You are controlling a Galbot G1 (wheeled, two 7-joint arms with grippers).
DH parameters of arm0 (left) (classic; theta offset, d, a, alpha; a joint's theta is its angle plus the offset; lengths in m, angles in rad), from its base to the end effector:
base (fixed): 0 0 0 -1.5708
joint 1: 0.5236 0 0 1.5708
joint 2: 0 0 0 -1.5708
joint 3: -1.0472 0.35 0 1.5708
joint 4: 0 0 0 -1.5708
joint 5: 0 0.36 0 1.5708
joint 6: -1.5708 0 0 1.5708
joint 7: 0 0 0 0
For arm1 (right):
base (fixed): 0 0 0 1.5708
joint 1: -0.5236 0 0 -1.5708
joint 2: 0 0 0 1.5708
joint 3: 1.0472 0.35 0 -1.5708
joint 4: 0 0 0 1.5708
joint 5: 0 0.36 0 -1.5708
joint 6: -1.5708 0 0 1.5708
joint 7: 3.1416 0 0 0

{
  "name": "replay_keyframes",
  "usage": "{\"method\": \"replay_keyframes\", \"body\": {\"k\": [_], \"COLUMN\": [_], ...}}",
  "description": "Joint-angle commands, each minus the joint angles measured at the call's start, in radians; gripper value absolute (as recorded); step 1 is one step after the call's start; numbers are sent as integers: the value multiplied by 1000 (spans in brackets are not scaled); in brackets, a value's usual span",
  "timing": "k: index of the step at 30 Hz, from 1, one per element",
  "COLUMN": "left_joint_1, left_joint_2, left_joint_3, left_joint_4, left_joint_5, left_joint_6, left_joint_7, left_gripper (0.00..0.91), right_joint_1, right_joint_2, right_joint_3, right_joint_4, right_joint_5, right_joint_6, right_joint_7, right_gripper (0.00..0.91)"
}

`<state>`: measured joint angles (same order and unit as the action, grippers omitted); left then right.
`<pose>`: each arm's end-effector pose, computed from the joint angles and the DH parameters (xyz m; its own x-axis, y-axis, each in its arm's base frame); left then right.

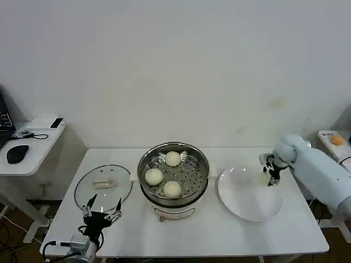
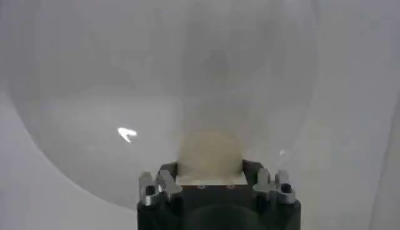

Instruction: Take steamed baozi put them in steamer then cover it.

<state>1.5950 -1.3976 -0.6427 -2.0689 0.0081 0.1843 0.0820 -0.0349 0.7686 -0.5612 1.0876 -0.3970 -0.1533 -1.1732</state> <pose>0.1801 0.0677 -0.3077 -0.9724 0.0206 0.2323 0.0679 0.9779 0.1975 0.5557 -0.1759 -0.1716 -0.2836 0.0299 0.9585 -0.9567 -0.0763 -0.2807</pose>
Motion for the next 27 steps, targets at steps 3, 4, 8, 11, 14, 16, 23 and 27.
{"method": "replay_keyframes", "body": {"k": [3,4,8,11,14,16,23,27], "left_joint_1": [-4,-3,4,5,-1,-8,-6,-10], "left_joint_2": [2,3,5,7,5,-1,-6,-10], "left_joint_3": [8,7,9,7,-4,-15,-23,-23], "left_joint_4": [-8,-12,-30,-44,-57,-61,-78,-81], "left_joint_5": [30,30,31,32,39,36,42,44], "left_joint_6": [-9,-9,-9,-7,3,7,11,21], "left_joint_7": [-2,-3,-4,-4,-5,-7,-12,-7], "left_gripper": [907,907,907,907,907,907,907,907], "right_joint_1": [252,285,392,443,490,527,574,534], "right_joint_2": [-11,3,73,125,193,245,340,374], "right_joint_3": [-89,-109,-179,-222,-274,-324,-458,-503], "right_joint_4": [282,291,291,267,230,200,173,170], "right_joint_5": [265,306,455,519,556,572,673,683], "right_joint_6": [-72,-91,-147,-169,-189,-195,-244,-269], "right_joint_7": [-3,-6,-15,-14,-15,-14,0,12], "right_gripper": [715,715,715,715,715,715,715,715]}}
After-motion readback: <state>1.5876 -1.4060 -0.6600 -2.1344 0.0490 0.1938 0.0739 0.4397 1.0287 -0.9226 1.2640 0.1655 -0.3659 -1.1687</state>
